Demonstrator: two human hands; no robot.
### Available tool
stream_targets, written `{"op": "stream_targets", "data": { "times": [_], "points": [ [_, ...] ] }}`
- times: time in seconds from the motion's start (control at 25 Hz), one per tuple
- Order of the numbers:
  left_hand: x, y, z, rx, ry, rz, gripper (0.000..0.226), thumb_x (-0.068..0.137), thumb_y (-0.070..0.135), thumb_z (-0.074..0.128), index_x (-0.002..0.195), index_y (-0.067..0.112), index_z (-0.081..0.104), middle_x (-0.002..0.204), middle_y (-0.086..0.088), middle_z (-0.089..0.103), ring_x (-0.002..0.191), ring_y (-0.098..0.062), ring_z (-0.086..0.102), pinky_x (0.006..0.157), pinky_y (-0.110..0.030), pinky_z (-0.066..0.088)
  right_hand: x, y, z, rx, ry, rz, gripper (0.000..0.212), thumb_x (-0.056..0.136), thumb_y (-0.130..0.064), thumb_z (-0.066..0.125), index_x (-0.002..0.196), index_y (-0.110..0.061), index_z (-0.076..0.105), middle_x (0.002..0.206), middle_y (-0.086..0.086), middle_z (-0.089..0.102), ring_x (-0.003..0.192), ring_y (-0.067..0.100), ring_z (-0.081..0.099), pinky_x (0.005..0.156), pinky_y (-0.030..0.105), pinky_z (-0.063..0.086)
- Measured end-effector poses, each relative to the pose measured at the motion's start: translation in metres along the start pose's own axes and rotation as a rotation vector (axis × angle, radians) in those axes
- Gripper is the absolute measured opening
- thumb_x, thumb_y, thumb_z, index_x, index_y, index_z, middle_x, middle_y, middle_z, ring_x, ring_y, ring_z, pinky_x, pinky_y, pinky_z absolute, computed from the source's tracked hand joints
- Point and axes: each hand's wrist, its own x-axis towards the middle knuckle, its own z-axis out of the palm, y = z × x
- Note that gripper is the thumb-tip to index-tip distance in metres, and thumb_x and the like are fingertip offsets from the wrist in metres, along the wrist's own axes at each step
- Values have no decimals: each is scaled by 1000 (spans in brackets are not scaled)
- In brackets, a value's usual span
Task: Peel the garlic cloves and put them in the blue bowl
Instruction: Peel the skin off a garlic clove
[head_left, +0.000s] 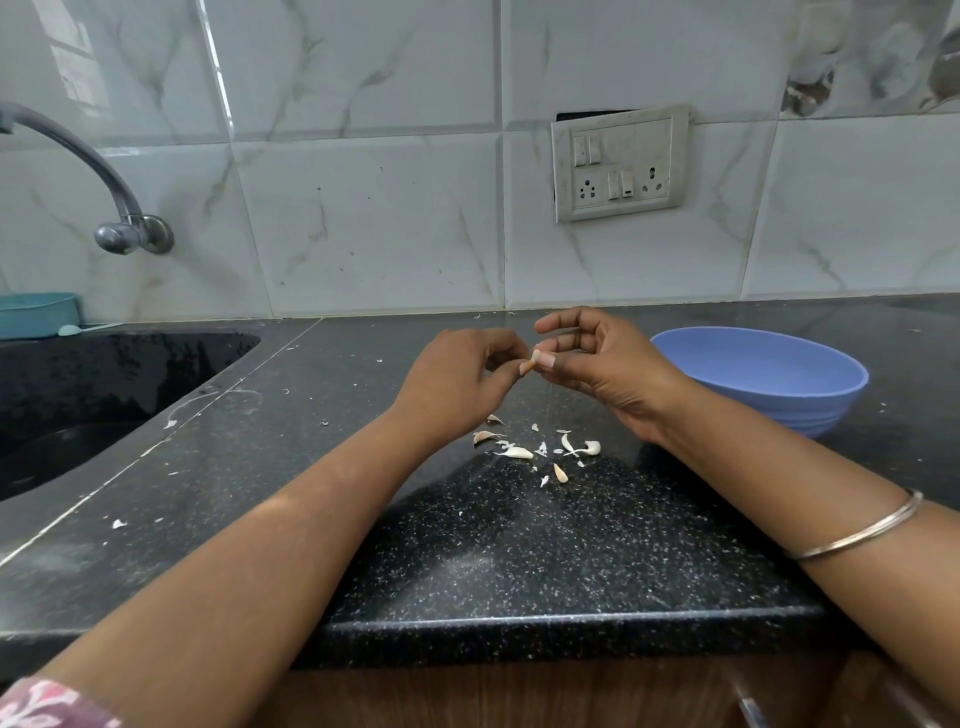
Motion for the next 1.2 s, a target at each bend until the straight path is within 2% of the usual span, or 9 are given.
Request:
{"op": "stream_targets", "data": {
  "times": [0.24,0.4,0.56,0.64,0.72,0.8,0.92,1.08,1.2],
  "points": [
    [1,-4,2,-39,2,-7,12,91,29,59,90,22,69,79,5,71,76,-13,64,72,-35,52,0,0,1,20,-7,2,29,80,4,68,104,-12,60,88,8,65,80,14,65,73,19,56],
    [2,-6,3,-51,17,-63,10,89,28,62,90,22,70,81,6,72,79,-11,65,74,-30,52,-1,1,3,8,0,-4,32,78,9,68,103,-10,60,87,8,63,82,13,63,74,20,56],
    [2,-4,3,-138,25,-126,10,87,28,65,87,20,71,78,3,71,74,-11,64,68,-25,48,-1,0,3,14,23,5,36,77,11,69,108,-6,59,84,7,61,82,13,63,75,23,58],
    [2,-4,4,-215,14,-166,11,86,27,67,86,18,72,77,-1,71,71,-14,63,67,-29,50,-1,0,3,5,25,11,38,77,10,69,109,-6,59,84,8,62,81,15,64,75,23,58],
    [2,-5,3,-326,19,-223,11,85,25,67,86,16,73,77,-5,71,77,-22,67,74,-38,56,-1,0,3,-22,18,19,39,76,10,69,110,-6,58,84,10,64,79,15,65,72,22,57],
    [2,-7,0,-432,40,-284,8,85,23,68,84,16,72,79,-10,72,86,-31,67,80,-47,56,-2,0,3,-51,12,29,38,77,10,69,110,-5,58,84,12,66,76,14,67,68,21,56],
    [2,-7,-3,-496,47,-317,6,85,18,68,80,20,69,85,-15,72,91,-36,66,81,-48,53,-3,0,2,-88,0,46,33,79,3,71,108,-7,60,88,16,70,74,15,71,69,25,59],
    [1,-6,-3,-495,34,-309,6,85,17,68,80,20,70,82,-15,72,90,-38,65,81,-49,53,-3,0,0,-137,-44,98,26,82,-6,71,106,-10,64,92,13,74,85,20,72,78,32,59],
    [1,-7,-3,-496,33,-311,4,85,17,69,82,19,70,82,-15,72,89,-38,66,81,-50,54,-3,1,1,-150,-60,84,27,81,-2,70,106,-10,63,90,12,74,78,16,72,67,25,58]
  ]
}}
